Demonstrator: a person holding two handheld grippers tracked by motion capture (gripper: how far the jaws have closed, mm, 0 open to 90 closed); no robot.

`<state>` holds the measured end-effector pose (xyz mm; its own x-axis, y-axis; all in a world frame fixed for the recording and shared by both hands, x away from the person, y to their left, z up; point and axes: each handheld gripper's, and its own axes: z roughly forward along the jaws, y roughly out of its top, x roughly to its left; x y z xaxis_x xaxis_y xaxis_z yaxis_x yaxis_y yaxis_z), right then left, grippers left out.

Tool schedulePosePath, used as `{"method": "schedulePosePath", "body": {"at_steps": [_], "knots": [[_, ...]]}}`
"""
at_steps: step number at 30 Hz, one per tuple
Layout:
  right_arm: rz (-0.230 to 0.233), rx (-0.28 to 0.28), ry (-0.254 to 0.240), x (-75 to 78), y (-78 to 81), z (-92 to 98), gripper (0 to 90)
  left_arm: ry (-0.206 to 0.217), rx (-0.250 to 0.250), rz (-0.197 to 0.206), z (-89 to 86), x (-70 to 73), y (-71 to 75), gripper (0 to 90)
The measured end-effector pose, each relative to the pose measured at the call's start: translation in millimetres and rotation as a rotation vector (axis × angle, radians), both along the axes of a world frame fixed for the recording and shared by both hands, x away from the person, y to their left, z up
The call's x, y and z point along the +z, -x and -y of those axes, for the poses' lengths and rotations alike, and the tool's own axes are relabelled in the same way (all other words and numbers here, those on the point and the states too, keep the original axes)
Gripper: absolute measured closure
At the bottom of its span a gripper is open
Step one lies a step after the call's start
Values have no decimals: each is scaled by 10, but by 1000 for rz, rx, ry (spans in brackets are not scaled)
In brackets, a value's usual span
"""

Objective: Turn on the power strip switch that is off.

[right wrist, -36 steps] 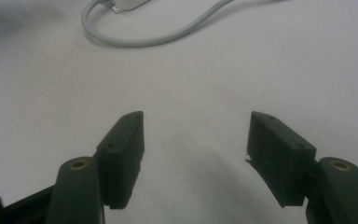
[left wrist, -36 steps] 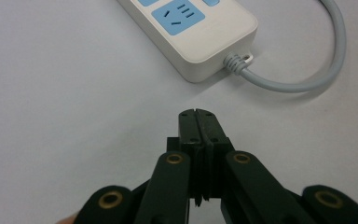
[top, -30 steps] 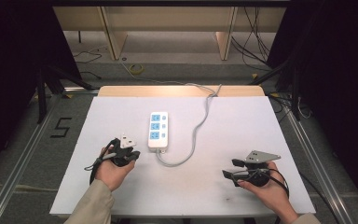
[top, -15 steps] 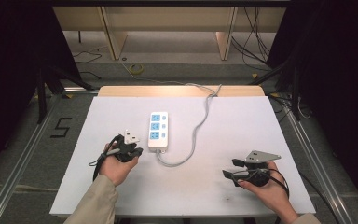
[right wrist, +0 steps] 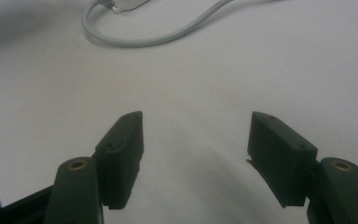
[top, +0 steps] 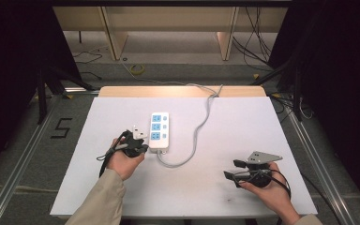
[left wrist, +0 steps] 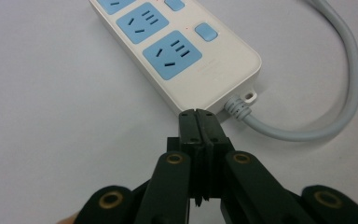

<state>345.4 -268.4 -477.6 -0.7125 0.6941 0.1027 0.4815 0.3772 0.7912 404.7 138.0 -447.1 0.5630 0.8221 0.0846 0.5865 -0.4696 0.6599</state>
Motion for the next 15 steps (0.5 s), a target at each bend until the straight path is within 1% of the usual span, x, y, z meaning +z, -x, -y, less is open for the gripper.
{"method": "schedulePosePath", "body": {"at_steps": [6,10,15], "knots": [[-1,-1,3,2,1,6,367,-12,-12,-1,70,2,-67,896],[0,0,3,0,-1,6,367,-12,-18,1,95,14,-112,896],[-2,-1,2,-1,-2,5,367,-25,-22,4,126,31,-183,896]]}}
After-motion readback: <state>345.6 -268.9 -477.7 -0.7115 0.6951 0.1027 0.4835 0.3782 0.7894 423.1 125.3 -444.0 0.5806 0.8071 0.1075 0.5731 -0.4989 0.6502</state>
